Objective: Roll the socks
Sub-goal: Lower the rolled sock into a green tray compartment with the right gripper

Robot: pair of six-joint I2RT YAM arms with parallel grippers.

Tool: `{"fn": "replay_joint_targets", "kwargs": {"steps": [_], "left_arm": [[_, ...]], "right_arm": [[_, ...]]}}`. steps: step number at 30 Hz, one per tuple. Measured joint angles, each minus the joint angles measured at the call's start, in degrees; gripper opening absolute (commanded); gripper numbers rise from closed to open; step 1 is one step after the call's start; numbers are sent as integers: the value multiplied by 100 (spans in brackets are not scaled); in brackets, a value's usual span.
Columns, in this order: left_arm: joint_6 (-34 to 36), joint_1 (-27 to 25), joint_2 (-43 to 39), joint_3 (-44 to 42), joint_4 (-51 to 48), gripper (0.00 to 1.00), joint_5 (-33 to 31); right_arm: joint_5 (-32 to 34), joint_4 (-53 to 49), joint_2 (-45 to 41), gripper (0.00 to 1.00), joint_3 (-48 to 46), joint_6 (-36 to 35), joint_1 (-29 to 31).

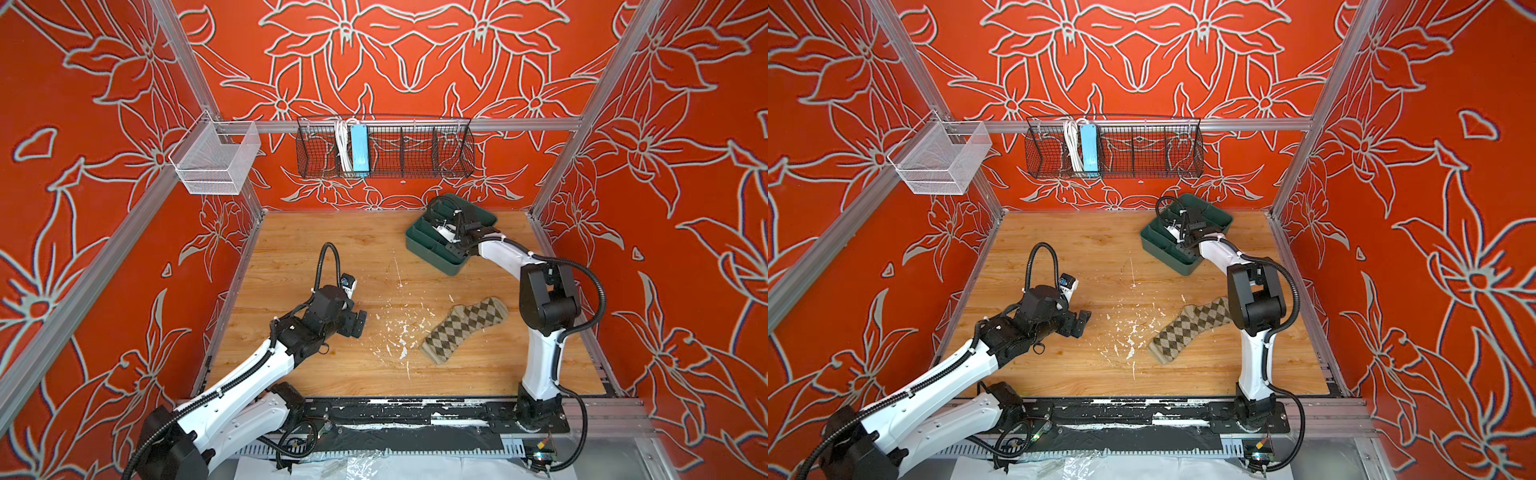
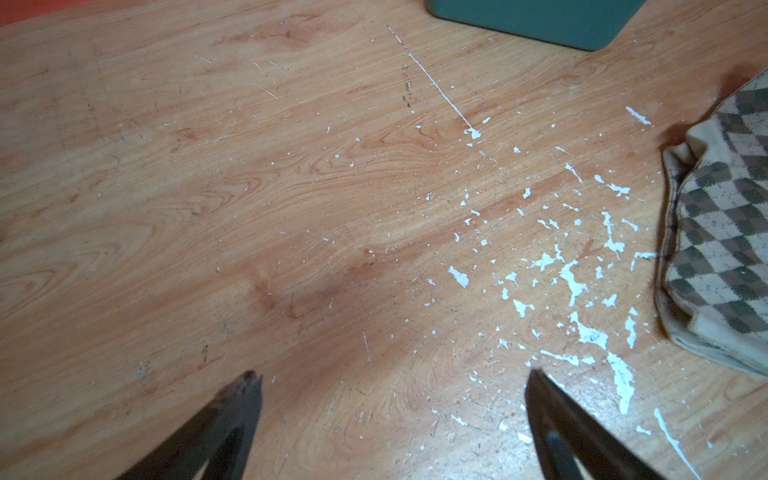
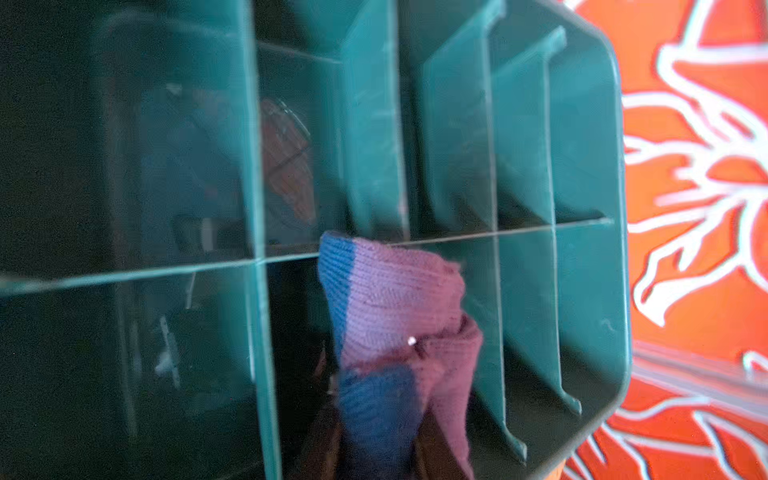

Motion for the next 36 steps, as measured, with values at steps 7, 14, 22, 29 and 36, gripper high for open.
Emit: {"fn": "replay_joint_targets", "kwargs": {"steps": [7, 14, 22, 29, 36], "left_arm": [[-79, 0, -409, 0, -214, 97, -157], [-153, 0, -955, 4, -509, 97, -413], [-249, 0, -1716, 221, -1141, 97, -730], [-317, 0, -2245, 435, -1547, 97, -868], [-608, 0, -2479, 439, -1871, 97, -920]], "right_arm": [[-319, -83, 363, 0, 155, -197, 868], [-955, -151, 313, 0, 37, -680, 1810], [-2190, -1019, -256, 0, -590, -1615, 2612], [-2618, -2426, -103, 0, -85, -1888, 2409], [-2664, -2699, 170, 0, 173, -1696, 2356]]}}
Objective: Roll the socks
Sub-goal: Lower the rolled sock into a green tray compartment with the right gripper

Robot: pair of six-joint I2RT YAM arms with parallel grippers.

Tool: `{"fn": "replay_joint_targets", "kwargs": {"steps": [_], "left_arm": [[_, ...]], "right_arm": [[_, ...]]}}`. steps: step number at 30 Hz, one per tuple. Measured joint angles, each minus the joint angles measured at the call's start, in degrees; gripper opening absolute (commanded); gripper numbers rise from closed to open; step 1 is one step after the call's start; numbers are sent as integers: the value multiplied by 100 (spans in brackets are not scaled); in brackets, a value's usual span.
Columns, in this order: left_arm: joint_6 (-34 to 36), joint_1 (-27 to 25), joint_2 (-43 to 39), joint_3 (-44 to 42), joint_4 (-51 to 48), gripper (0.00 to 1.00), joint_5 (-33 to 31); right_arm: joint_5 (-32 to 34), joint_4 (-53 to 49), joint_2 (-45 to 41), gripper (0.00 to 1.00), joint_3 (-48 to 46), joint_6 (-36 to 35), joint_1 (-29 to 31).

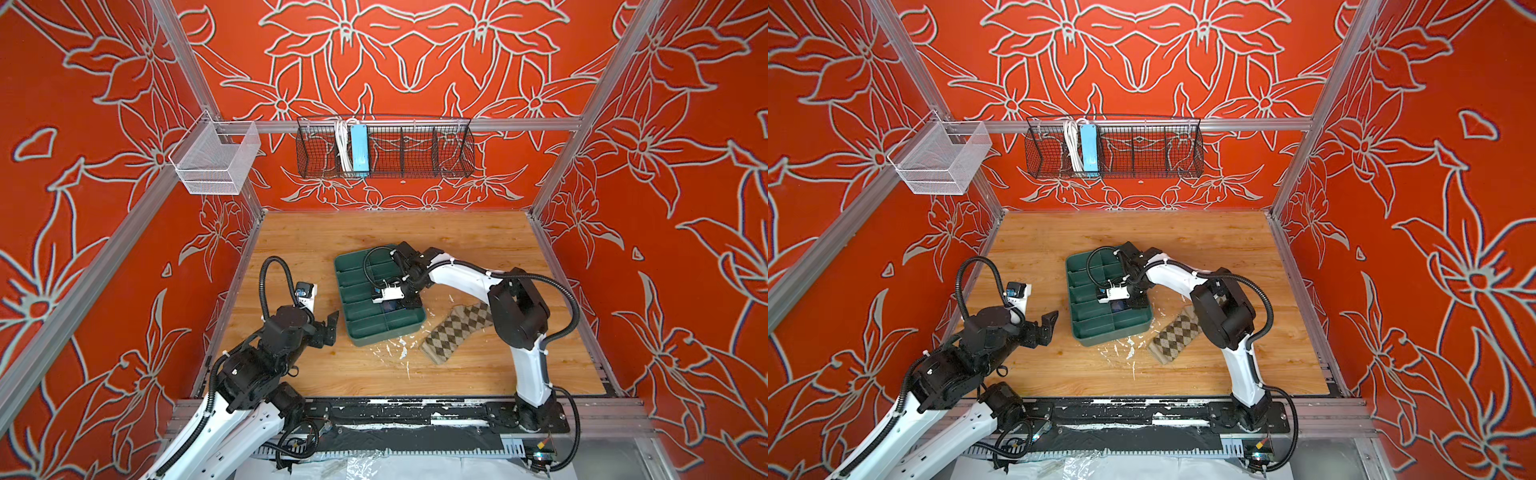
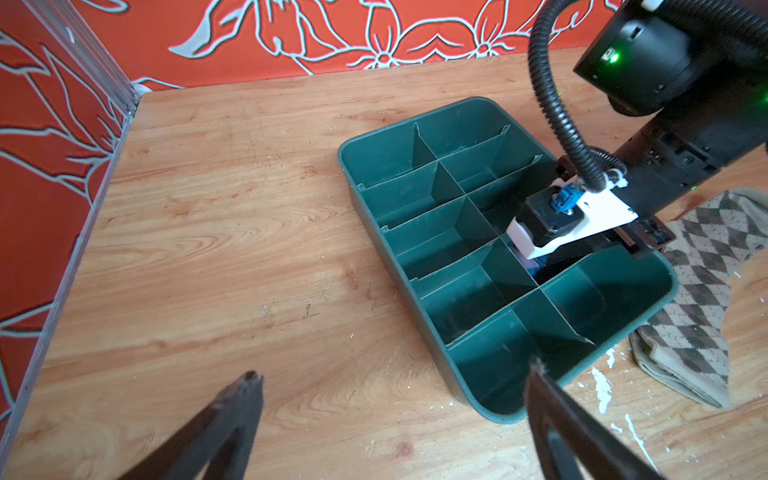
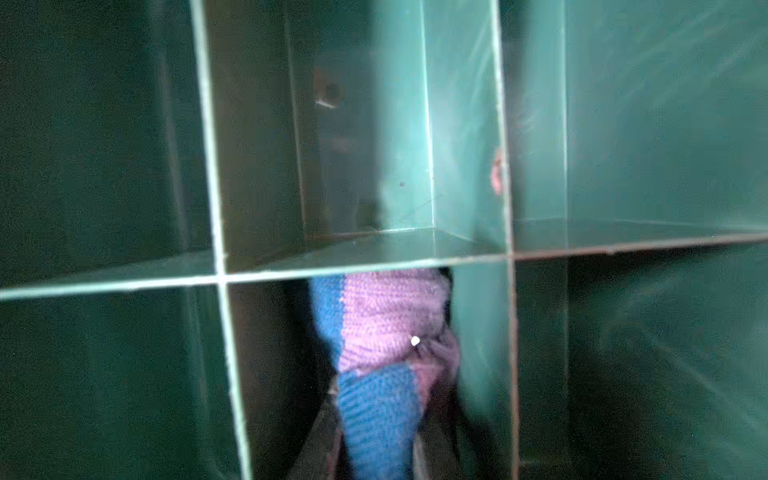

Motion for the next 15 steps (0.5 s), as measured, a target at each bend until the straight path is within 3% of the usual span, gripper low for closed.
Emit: {"fn": "replay_joint_targets", "kwargs": {"steps": [2, 8, 15], "left_arm": [[-63, 0, -24, 0, -20, 97, -7], [-184, 0, 50, 0, -15, 97, -98], [-164, 0, 236, 0, 7, 97, -155]], "right_arm": [[0, 11, 37, 0, 13, 107, -2], [-20, 59, 42, 22, 13, 374, -2], [-31, 116, 33, 37, 13, 431, -2]]}}
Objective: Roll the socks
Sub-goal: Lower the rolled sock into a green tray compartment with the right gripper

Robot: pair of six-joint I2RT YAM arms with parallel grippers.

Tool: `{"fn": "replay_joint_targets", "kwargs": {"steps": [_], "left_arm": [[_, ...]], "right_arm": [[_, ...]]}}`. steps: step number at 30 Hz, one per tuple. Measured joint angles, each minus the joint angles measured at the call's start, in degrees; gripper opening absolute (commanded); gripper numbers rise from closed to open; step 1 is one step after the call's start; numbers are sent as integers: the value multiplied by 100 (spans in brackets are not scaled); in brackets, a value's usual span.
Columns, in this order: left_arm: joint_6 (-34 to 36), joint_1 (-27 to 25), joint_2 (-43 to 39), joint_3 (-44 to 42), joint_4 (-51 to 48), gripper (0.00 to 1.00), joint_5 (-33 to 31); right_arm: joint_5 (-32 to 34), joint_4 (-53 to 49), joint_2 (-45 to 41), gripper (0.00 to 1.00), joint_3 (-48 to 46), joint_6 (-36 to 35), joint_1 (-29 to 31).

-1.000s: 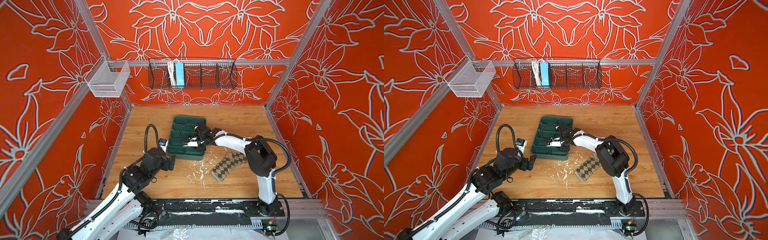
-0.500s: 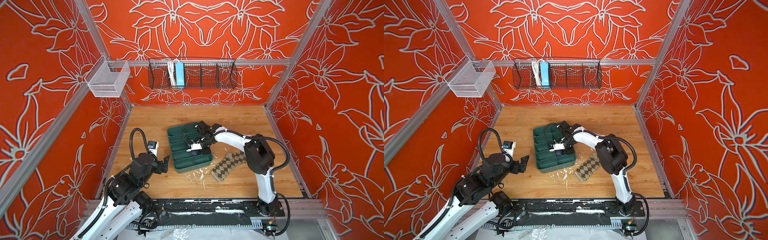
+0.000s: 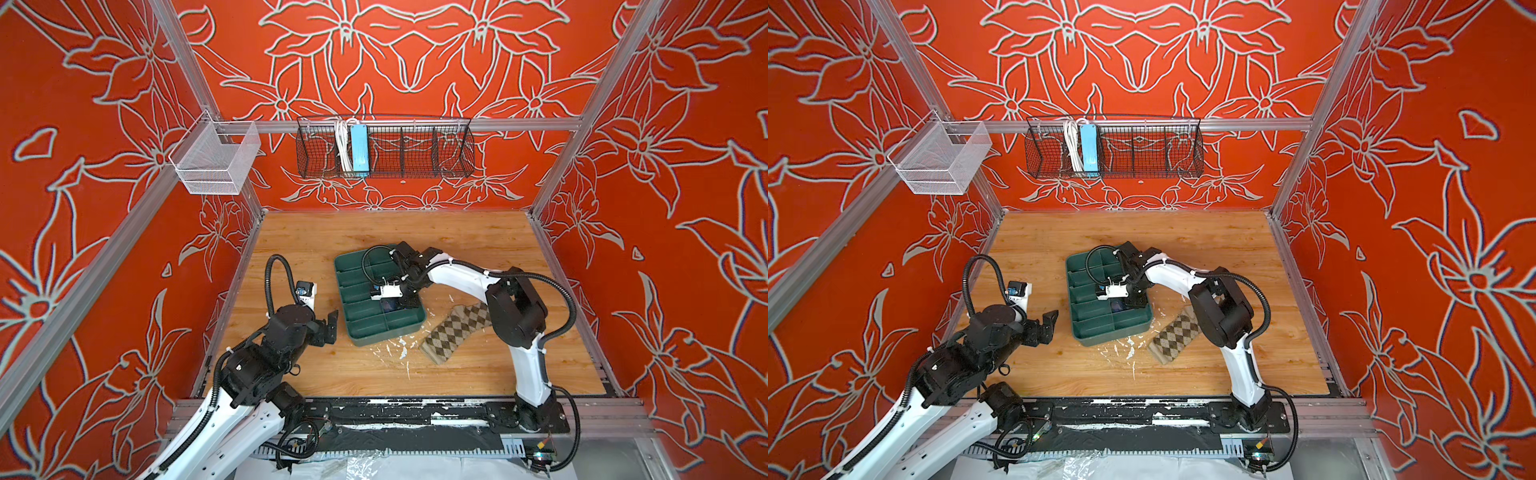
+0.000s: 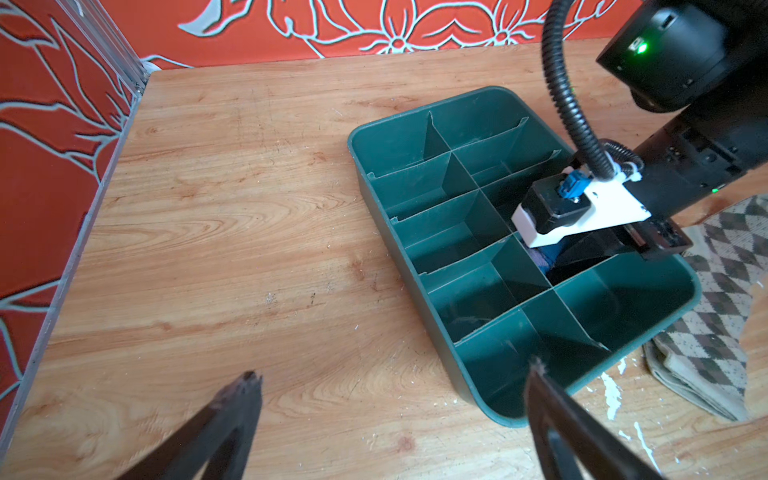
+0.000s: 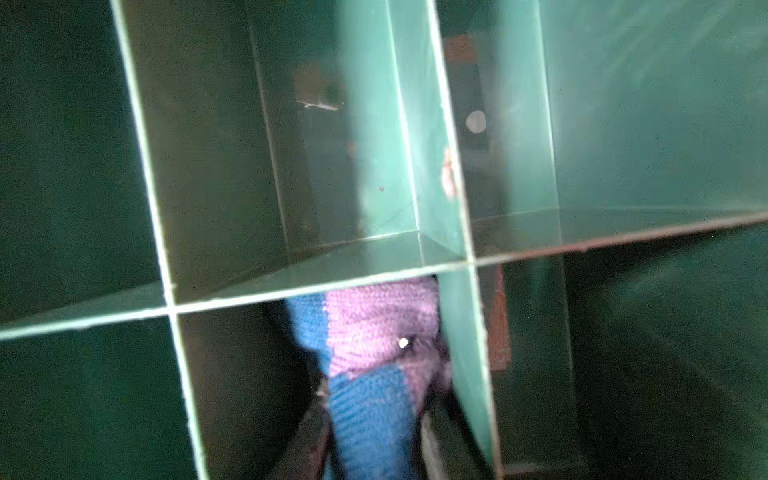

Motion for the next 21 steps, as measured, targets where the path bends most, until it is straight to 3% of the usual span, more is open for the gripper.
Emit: {"fn": "replay_joint_targets", "kwargs": {"steps": [9, 21], "left_arm": [[144, 0, 2, -7, 164, 97, -177], [273, 0, 68, -7, 199, 97, -348]], "right_arm": [[-59, -299, 7, 49, 251, -122, 2], [-192, -586, 9, 51, 562, -127, 13]]}}
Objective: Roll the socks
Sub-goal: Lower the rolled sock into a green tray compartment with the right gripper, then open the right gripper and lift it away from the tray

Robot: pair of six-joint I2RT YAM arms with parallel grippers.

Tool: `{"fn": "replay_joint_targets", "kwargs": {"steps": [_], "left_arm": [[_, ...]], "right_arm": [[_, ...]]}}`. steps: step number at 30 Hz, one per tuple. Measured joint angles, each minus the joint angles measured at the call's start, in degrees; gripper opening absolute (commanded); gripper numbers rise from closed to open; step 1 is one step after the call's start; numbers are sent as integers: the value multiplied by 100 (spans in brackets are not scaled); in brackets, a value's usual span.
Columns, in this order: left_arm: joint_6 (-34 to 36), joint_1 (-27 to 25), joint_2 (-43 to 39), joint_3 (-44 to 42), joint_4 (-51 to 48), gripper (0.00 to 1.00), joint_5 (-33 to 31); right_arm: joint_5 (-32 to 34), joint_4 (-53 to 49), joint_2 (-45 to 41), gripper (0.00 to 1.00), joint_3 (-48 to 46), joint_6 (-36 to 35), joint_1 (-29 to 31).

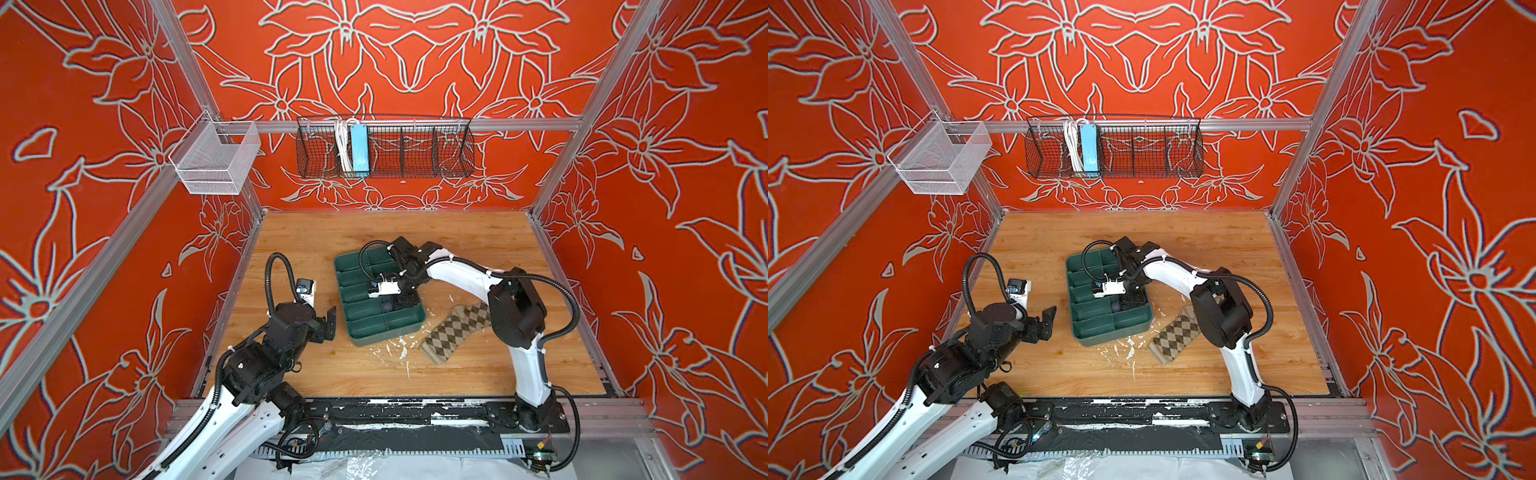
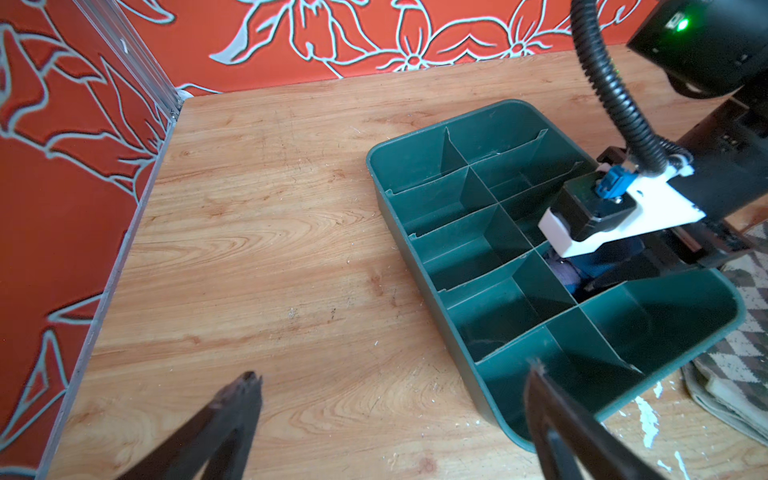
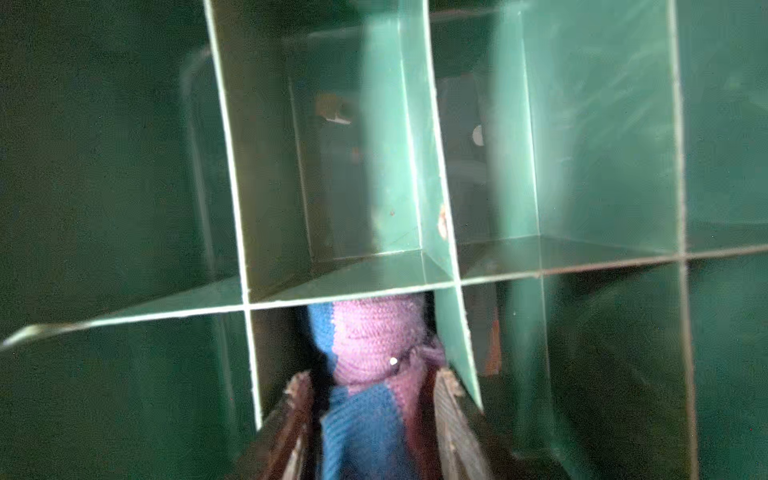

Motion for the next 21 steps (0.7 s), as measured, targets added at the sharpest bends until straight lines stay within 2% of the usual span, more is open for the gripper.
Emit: {"fn": "replay_joint_targets", "kwargs": {"steps": [12, 17, 21], "left_arm": [[-70, 0, 170, 83, -81, 97, -267], [-562, 0, 308, 422, -280, 97, -616], [-691, 0, 393, 815, -466, 97, -586]], "right_arm": [[4, -68, -275, 51, 286, 35, 13], [9, 184, -1049, 55, 109, 188, -9], [-20, 721, -1996, 60, -387, 599, -92]]}}
